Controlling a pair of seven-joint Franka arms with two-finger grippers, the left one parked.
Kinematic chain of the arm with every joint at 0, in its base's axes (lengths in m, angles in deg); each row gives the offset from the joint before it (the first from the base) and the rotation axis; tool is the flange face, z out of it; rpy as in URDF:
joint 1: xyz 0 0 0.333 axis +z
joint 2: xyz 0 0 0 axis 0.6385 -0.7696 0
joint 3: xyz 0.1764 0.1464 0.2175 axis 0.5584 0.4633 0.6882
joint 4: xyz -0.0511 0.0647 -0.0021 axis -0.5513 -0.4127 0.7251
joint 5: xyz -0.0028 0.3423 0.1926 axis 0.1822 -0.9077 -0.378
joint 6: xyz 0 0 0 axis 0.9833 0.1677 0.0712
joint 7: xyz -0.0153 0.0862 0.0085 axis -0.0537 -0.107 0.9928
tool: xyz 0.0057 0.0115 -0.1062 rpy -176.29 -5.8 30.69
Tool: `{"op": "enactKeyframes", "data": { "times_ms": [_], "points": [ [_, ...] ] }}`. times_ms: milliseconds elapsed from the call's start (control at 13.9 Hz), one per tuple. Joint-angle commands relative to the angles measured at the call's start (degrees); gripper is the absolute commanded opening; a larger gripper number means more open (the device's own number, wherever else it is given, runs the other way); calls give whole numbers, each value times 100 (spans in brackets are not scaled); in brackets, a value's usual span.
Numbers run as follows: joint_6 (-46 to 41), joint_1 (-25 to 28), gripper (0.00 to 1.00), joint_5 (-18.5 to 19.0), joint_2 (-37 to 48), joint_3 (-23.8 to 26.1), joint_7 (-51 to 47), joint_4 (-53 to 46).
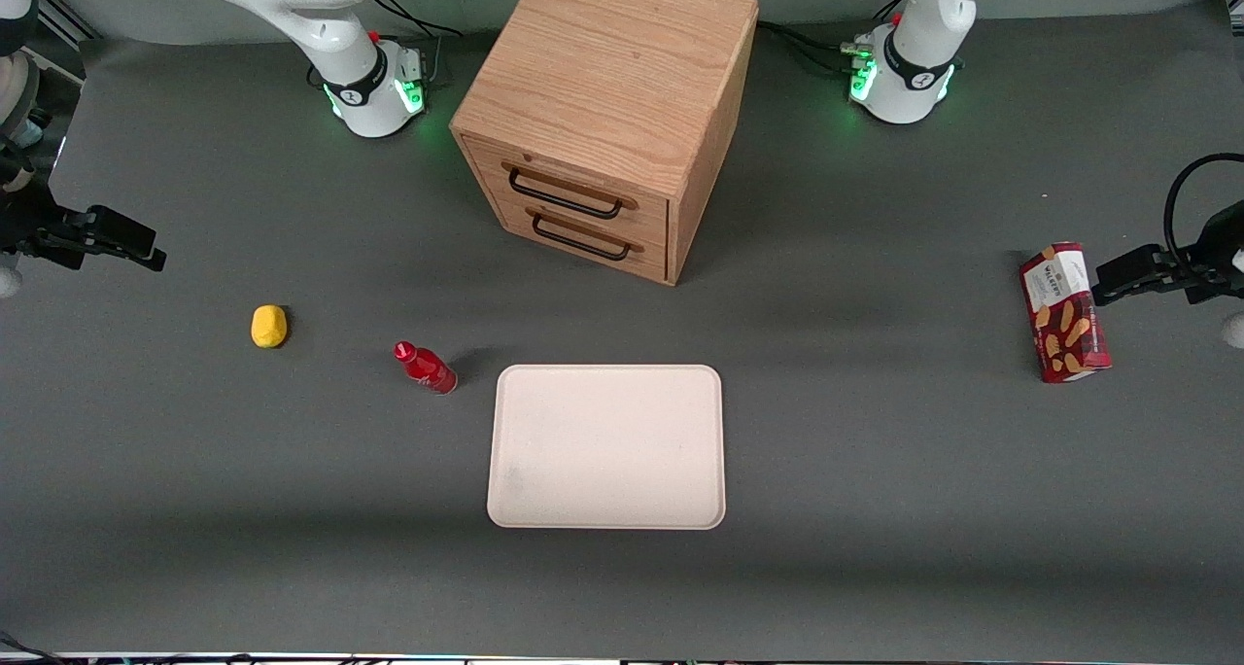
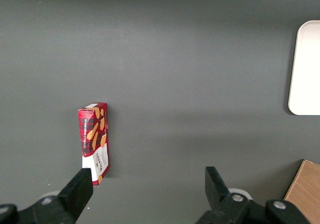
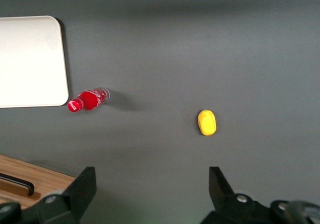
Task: Place coke bottle on tray
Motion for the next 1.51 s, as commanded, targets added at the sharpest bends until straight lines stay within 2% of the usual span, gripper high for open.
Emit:
{"op": "enactKeyframes", "data": {
  "times_ms": [0,359,933,1292,1435],
  "points": [
    [-101,-25,100,-89,-22,48,48,-102],
    [-39,299,100,-89,-320,48,-101,-337],
    [-65,1248,100,-80,-1471,-14,-1181,-1664],
    [-57,1793,100,-71,-1911,-84,-1981,-2131],
    [-57,1838,100,-80,-1973,-75,-2035,-2158]
  ]
}}
